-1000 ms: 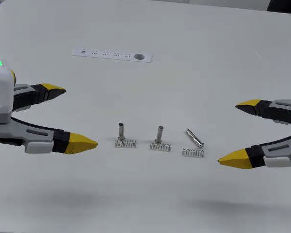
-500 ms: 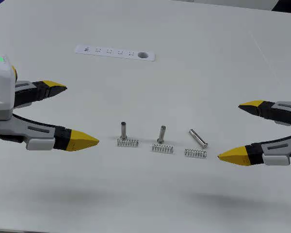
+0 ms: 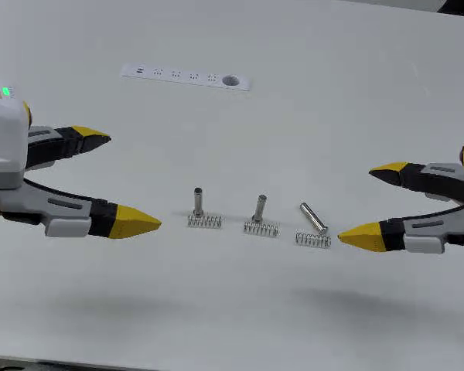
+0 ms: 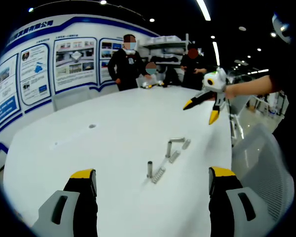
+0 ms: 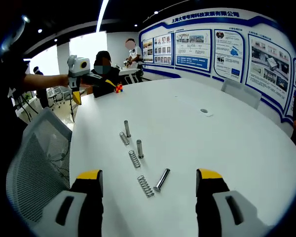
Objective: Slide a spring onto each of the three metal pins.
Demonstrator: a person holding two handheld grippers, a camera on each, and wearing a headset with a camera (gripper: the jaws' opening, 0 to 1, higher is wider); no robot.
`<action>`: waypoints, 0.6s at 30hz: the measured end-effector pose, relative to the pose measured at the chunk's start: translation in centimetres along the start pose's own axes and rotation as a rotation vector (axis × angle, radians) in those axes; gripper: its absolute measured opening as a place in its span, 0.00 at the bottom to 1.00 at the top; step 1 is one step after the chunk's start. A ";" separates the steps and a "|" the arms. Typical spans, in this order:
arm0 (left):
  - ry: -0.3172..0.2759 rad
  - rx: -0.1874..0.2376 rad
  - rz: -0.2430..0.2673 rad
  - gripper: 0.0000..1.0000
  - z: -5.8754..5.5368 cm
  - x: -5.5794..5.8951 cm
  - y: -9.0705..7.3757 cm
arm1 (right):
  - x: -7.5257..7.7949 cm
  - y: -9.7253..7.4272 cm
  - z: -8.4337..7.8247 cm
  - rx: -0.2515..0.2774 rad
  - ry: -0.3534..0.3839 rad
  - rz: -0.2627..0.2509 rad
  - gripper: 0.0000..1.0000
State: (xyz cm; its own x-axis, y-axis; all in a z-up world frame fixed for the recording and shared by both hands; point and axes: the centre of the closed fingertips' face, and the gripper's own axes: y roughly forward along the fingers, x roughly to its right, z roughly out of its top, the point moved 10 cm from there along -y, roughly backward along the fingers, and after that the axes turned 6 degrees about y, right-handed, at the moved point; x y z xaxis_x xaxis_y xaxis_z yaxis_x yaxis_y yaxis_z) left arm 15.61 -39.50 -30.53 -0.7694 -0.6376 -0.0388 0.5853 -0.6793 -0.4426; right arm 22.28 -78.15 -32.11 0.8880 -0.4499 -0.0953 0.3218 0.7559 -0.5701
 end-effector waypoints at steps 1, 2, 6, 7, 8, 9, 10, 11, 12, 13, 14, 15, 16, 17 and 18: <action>-0.001 -0.005 -0.002 0.96 -0.2 0.0 0.1 | 0.0 0.2 0.0 -0.006 -0.003 0.000 0.77; 0.000 -0.009 -0.004 0.96 -0.3 0.0 0.1 | 0.0 0.2 -0.1 -0.008 -0.005 0.000 0.76; -0.006 -0.024 -0.007 0.96 -0.7 0.0 0.2 | 0.5 0.4 -0.1 0.002 0.008 -0.007 0.71; -0.008 -0.025 -0.007 0.96 -0.8 0.0 0.2 | 0.6 0.5 -0.1 0.004 0.013 -0.010 0.70; -0.009 -0.024 -0.007 0.96 -0.8 0.0 0.3 | 0.7 0.5 -0.2 0.004 0.015 -0.015 0.69; -0.012 -0.024 -0.006 0.96 -0.9 -0.1 0.3 | 0.9 0.6 -0.2 0.000 0.016 -0.022 0.68; -0.014 -0.025 -0.006 0.96 -0.9 -0.1 0.3 | 1.0 0.7 -0.3 -0.002 0.017 -0.026 0.67; -0.015 -0.026 -0.006 0.96 -0.9 -0.1 0.4 | 1.2 0.8 -0.3 -0.002 0.021 -0.032 0.65; -0.015 -0.027 -0.006 0.95 -0.9 -0.1 0.4 | 1.3 0.9 -0.4 -0.002 0.028 -0.031 0.63; -0.015 -0.028 -0.006 0.95 -0.9 -0.1 0.5 | 1.4 1.0 -0.4 0.001 0.047 -0.019 0.60; -0.015 -0.026 -0.007 0.95 -0.9 0.0 0.5 | 1.5 1.1 -0.5 0.005 0.051 -0.022 0.55; -0.017 -0.024 -0.007 0.95 -0.9 0.0 0.5 | 1.6 1.2 -0.5 0.010 0.057 -0.026 0.53; -0.019 -0.023 -0.006 0.95 -0.9 0.0 0.6 | 1.7 1.4 -0.6 0.011 0.064 -0.032 0.51; -0.020 -0.025 -0.005 0.95 -0.9 0.1 0.6 | 1.8 1.6 -0.6 0.010 0.068 -0.034 0.51; -0.021 -0.027 -0.004 0.95 -1.0 0.1 0.7 | 1.9 1.8 -0.7 0.007 0.072 -0.037 0.51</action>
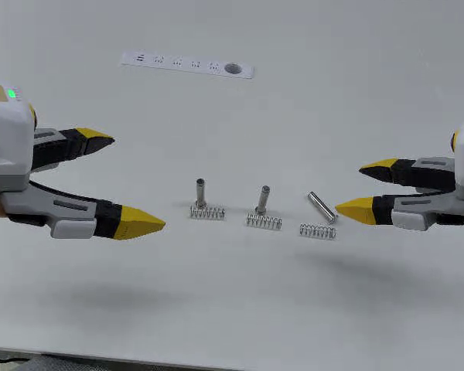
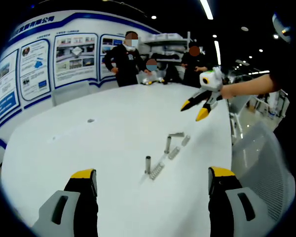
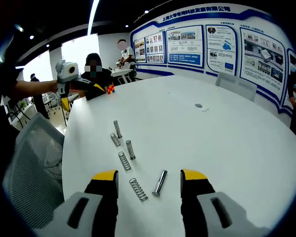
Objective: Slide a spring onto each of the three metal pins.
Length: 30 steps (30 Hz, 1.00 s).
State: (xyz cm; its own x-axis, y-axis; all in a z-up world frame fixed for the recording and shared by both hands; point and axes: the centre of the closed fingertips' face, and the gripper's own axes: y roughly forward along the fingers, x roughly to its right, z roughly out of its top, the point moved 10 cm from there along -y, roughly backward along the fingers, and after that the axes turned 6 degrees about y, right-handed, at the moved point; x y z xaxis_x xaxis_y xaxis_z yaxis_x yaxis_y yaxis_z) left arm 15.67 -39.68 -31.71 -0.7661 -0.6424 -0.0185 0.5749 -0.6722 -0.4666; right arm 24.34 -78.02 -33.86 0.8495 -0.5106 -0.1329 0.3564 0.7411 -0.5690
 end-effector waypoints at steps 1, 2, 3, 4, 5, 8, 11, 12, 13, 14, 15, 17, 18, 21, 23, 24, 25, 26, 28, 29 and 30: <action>-0.002 -0.003 0.000 0.95 -0.1 0.1 0.1 | 0.2 0.3 -0.1 -0.009 0.006 -0.008 0.51; -0.004 -0.004 -0.001 0.95 -0.1 0.1 0.1 | 0.3 0.6 -0.3 -0.020 0.007 -0.009 0.51; -0.006 -0.005 -0.003 0.95 -0.2 0.2 0.1 | 0.5 0.9 -0.4 -0.031 0.013 -0.011 0.50; -0.008 -0.007 -0.004 0.95 -0.2 0.3 0.2 | 0.6 1.2 -0.6 -0.036 0.024 -0.008 0.49; -0.010 -0.010 -0.005 0.95 -0.3 0.3 0.2 | 0.7 1.6 -0.8 -0.040 0.048 -0.003 0.48; -0.016 -0.013 -0.009 0.95 -0.4 0.5 0.3 | 1.0 2.4 -1.1 -0.034 0.085 -0.013 0.47; -0.021 -0.018 -0.013 0.95 -0.6 0.7 0.3 | 1.2 3.2 -1.3 -0.030 0.121 -0.022 0.43; -0.023 -0.020 -0.014 0.95 -0.7 0.7 0.3 | 1.3 3.4 -1.3 -0.030 0.128 -0.025 0.43; -0.025 -0.022 -0.013 0.95 -0.8 0.7 0.3 | 1.3 3.6 -1.3 -0.032 0.134 -0.027 0.42; -0.027 -0.024 -0.012 0.95 -0.9 0.8 0.3 | 1.4 4.0 -1.4 -0.036 0.135 -0.028 0.42; -0.031 -0.024 -0.011 0.95 -0.9 0.8 0.3 | 1.4 4.3 -1.5 -0.047 0.134 -0.031 0.41; -0.034 -0.024 -0.008 0.95 -0.9 0.8 0.3 | 1.5 4.7 -1.5 -0.059 0.129 -0.041 0.39; -0.037 -0.025 -0.008 0.95 -1.0 0.8 0.3 | 1.5 5.0 -1.5 -0.063 0.135 -0.045 0.38; -0.038 -0.032 -0.006 0.95 -1.1 0.9 0.3 | 1.9 5.8 -1.7 -0.070 0.146 -0.042 0.36; -0.041 -0.035 -0.006 0.95 -1.1 1.0 0.3 | 1.9 6.2 -1.7 -0.087 0.144 -0.048 0.34; -0.042 -0.037 -0.006 0.95 -1.1 1.0 0.3 | 1.9 6.4 -1.8 -0.092 0.146 -0.050 0.33; -0.042 -0.039 -0.005 0.95 -1.2 1.0 0.3 | 1.9 6.6 -1.8 -0.098 0.153 -0.053 0.33; -0.044 -0.040 -0.004 0.95 -1.2 1.0 0.2 | 2.0 6.7 -1.9 -0.108 0.165 -0.061 0.32; -0.046 -0.047 -0.004 0.94 -1.3 1.1 0.2 | 2.0 7.0 -2.0 -0.120 0.179 -0.068 0.30; -0.047 -0.049 -0.005 0.94 -1.3 1.1 0.2 | 2.0 7.1 -2.1 -0.126 0.188 -0.072 0.28; -0.047 -0.049 -0.004 0.94 -1.3 1.1 0.2 | 2.1 7.2 -2.1 -0.132 0.197 -0.078 0.27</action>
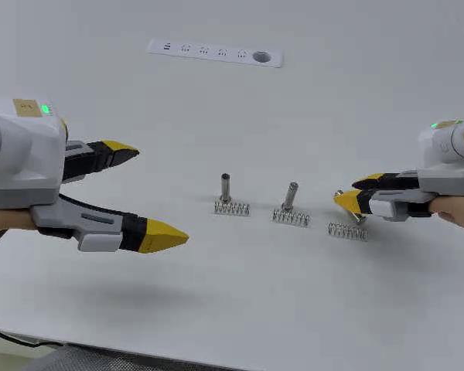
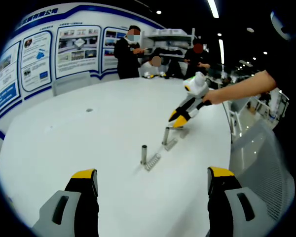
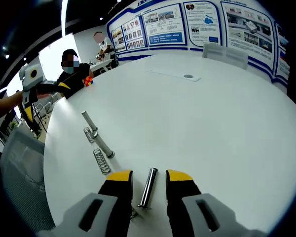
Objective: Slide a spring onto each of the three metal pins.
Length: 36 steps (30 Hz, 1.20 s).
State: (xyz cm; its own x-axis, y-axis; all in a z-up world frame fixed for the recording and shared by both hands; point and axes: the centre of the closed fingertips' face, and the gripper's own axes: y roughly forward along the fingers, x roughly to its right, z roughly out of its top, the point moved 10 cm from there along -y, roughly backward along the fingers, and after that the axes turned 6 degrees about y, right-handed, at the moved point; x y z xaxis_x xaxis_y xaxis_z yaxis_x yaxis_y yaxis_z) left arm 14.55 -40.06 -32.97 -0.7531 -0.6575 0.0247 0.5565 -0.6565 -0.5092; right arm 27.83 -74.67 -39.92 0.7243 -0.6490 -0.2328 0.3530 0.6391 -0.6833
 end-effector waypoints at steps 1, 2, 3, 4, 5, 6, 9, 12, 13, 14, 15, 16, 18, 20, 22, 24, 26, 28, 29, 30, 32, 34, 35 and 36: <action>-0.002 0.001 0.002 0.94 0.0 0.0 0.0 | 0.0 0.1 0.0 -0.005 0.005 -0.006 0.27; -0.005 0.003 0.003 0.94 0.0 0.1 0.0 | 0.1 0.2 0.0 -0.007 0.010 -0.012 0.26; -0.005 0.006 0.005 0.94 0.0 0.1 0.0 | 0.0 0.3 0.0 -0.012 0.016 -0.022 0.26; -0.004 0.005 0.007 0.94 -0.1 0.1 0.0 | 0.1 0.4 0.0 -0.016 0.019 -0.025 0.25; -0.006 0.002 0.006 0.94 -0.2 0.1 0.0 | 0.1 0.5 -0.1 -0.021 0.022 -0.033 0.23; -0.006 0.000 0.006 0.94 -0.2 0.1 0.0 | 0.1 0.5 -0.1 -0.026 0.020 -0.035 0.23; -0.010 0.000 0.004 0.94 -0.3 0.3 0.0 | 0.1 0.7 -0.2 -0.045 0.011 -0.049 0.20; -0.009 -0.003 0.002 0.94 -0.4 0.3 0.0 | 0.0 0.8 -0.2 -0.054 0.019 -0.060 0.19; -0.009 -0.003 0.001 0.93 -0.3 0.3 0.1 | -0.2 0.9 -0.2 -0.058 0.018 -0.068 0.19; -0.010 -0.002 0.001 0.93 -0.3 0.3 0.1 | -0.3 1.0 -0.3 -0.066 0.016 -0.068 0.19; -0.010 -0.001 0.002 0.93 -0.3 0.3 0.1 | -0.5 1.1 -0.3 -0.066 0.008 -0.073 0.18; -0.010 0.000 0.002 0.93 -0.3 0.3 0.1 | -0.6 1.2 -0.2 -0.070 0.010 -0.081 0.18; -0.008 0.002 0.000 0.93 -0.3 0.3 0.2 | -0.9 1.2 -0.1 -0.078 0.008 -0.094 0.17; -0.007 0.004 -0.001 0.93 -0.2 0.3 0.3 | -1.0 1.2 -0.1 -0.096 -0.020 -0.117 0.13; -0.008 0.014 -0.003 0.93 -0.1 0.3 0.3 | -1.3 1.2 0.0 -0.104 -0.012 -0.122 0.12; -0.009 0.028 -0.005 0.93 0.0 0.4 0.2 | -1.2 1.1 0.0 -0.107 0.007 -0.134 0.12; -0.005 0.028 -0.004 0.93 0.1 0.4 0.2 | -1.1 1.1 0.1 -0.108 0.011 -0.151 0.10; -0.005 0.030 -0.001 0.93 0.1 0.3 0.1 | -1.0 1.2 0.2 -0.110 0.057 -0.165 0.10; -0.005 0.031 0.000 0.93 0.1 0.3 0.0 | -1.0 1.1 0.3 -0.111 0.059 -0.168 0.09; -0.007 0.031 0.000 0.92 0.1 0.3 0.0 | -1.0 1.2 0.3 -0.113 0.057 -0.170 0.09; -0.016 0.052 0.000 0.92 0.3 0.3 -0.2 | -1.2 1.2 0.4 -0.121 0.065 -0.179 0.09; -0.014 0.057 -0.001 0.92 0.4 0.4 -0.3 | -1.3 1.2 0.5 -0.122 0.077 -0.184 0.09; -0.011 0.055 -0.001 0.92 0.4 0.4 -0.3 | -1.3 1.2 0.5 -0.123 0.079 -0.187 0.08; -0.009 0.052 0.000 0.92 0.3 0.3 -0.3 | -1.2 1.3 0.5 -0.127 0.076 -0.187 0.08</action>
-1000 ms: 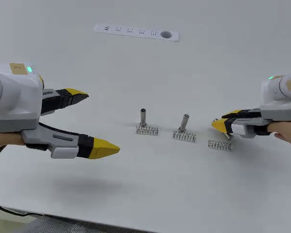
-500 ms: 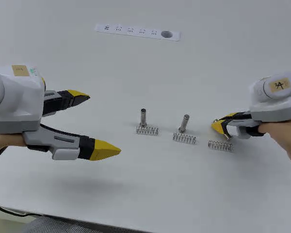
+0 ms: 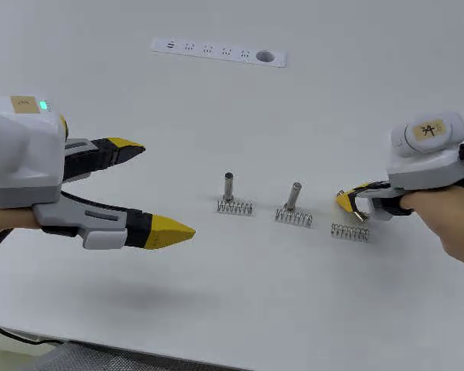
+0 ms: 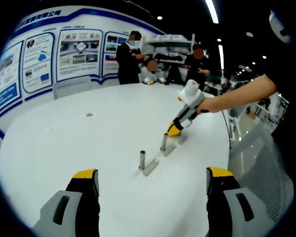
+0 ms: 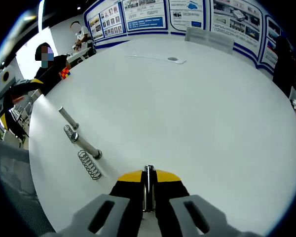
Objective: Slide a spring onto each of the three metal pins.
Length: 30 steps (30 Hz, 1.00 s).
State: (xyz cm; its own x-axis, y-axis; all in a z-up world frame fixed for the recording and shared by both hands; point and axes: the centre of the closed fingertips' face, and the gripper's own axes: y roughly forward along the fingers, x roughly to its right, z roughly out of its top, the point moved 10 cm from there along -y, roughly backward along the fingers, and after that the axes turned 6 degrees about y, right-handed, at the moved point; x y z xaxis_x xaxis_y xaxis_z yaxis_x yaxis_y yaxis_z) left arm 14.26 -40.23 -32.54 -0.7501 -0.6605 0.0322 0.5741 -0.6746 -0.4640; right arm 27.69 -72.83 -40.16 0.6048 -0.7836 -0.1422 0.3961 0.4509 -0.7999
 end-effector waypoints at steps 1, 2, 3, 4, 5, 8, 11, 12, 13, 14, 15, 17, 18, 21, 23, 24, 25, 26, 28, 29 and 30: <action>0.000 -0.002 0.001 0.92 0.0 0.0 0.0 | 0.0 0.0 0.0 -0.001 -0.003 0.000 0.08; -0.001 -0.002 0.002 0.92 -0.1 0.0 0.0 | 0.0 0.0 0.1 0.000 -0.004 -0.002 0.08; -0.002 0.000 0.002 0.92 -0.1 0.0 -0.1 | 0.0 0.0 0.0 0.001 -0.005 -0.005 0.08; -0.004 0.004 0.002 0.92 0.0 0.1 -0.1 | 0.0 0.1 0.0 0.004 -0.014 -0.009 0.08; -0.008 0.013 0.002 0.92 0.0 0.1 -0.2 | -0.1 0.0 0.0 0.011 -0.022 -0.004 0.08; -0.008 0.015 0.006 0.92 0.0 0.1 -0.3 | -0.3 -0.2 0.0 0.036 -0.025 -0.001 0.08; -0.007 0.009 0.007 0.92 -0.2 0.1 -0.3 | -0.4 -0.4 -0.1 0.049 -0.033 0.002 0.08; -0.006 0.007 0.007 0.92 -0.2 0.1 -0.3 | -0.4 -0.6 -0.1 0.057 -0.036 0.002 0.08; -0.006 0.008 0.007 0.92 -0.2 0.2 -0.3 | -0.4 -0.6 -0.1 0.062 -0.036 0.002 0.08; -0.005 0.008 0.006 0.92 -0.2 0.2 -0.3 | -0.5 -0.8 0.0 0.072 -0.041 0.006 0.08; -0.004 0.011 0.007 0.92 -0.1 0.2 -0.3 | -0.5 -0.9 0.0 0.074 -0.045 0.005 0.08; -0.007 0.019 0.010 0.92 0.0 0.1 -0.3 | -0.4 -1.1 0.0 0.081 -0.046 0.004 0.08; -0.008 0.020 0.014 0.92 0.0 0.1 -0.4 | -0.3 -1.2 -0.1 0.084 -0.045 0.004 0.08; -0.008 0.023 0.022 0.92 0.0 -0.1 -0.5 | -0.3 -1.6 -0.2 0.098 -0.047 0.000 0.08; -0.007 0.029 0.023 0.92 0.1 -0.2 -0.6 | -0.2 -1.9 -0.2 0.107 -0.044 0.001 0.08; -0.007 0.031 0.022 0.92 0.1 -0.2 -0.7 | -0.2 -1.9 -0.3 0.112 -0.045 0.004 0.08; -0.008 0.033 0.021 0.92 0.1 -0.2 -0.7 | -0.2 -2.0 -0.3 0.116 -0.044 0.005 0.08; -0.009 0.033 0.020 0.92 0.1 -0.1 -0.7 | -0.2 -2.1 -0.3 0.119 -0.042 0.004 0.08; -0.004 0.029 0.014 0.92 0.2 -0.1 -0.6 | -0.2 -2.3 -0.4 0.127 -0.043 0.004 0.08; -0.001 0.027 0.013 0.92 0.2 0.0 -0.6 | -0.2 -2.4 -0.5 0.132 -0.047 0.003 0.08; 0.000 0.024 0.010 0.92 0.2 0.0 -0.5 | -0.3 -2.5 -0.5 0.137 -0.051 0.002 0.08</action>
State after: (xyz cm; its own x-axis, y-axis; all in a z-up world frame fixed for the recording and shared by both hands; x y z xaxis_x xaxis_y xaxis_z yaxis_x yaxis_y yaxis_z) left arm 14.04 -39.92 -32.15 -0.7443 -0.6673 0.0275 0.5895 -0.6757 -0.4426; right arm 26.19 -73.97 -38.39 0.6390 -0.7612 -0.1109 0.4834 0.5095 -0.7119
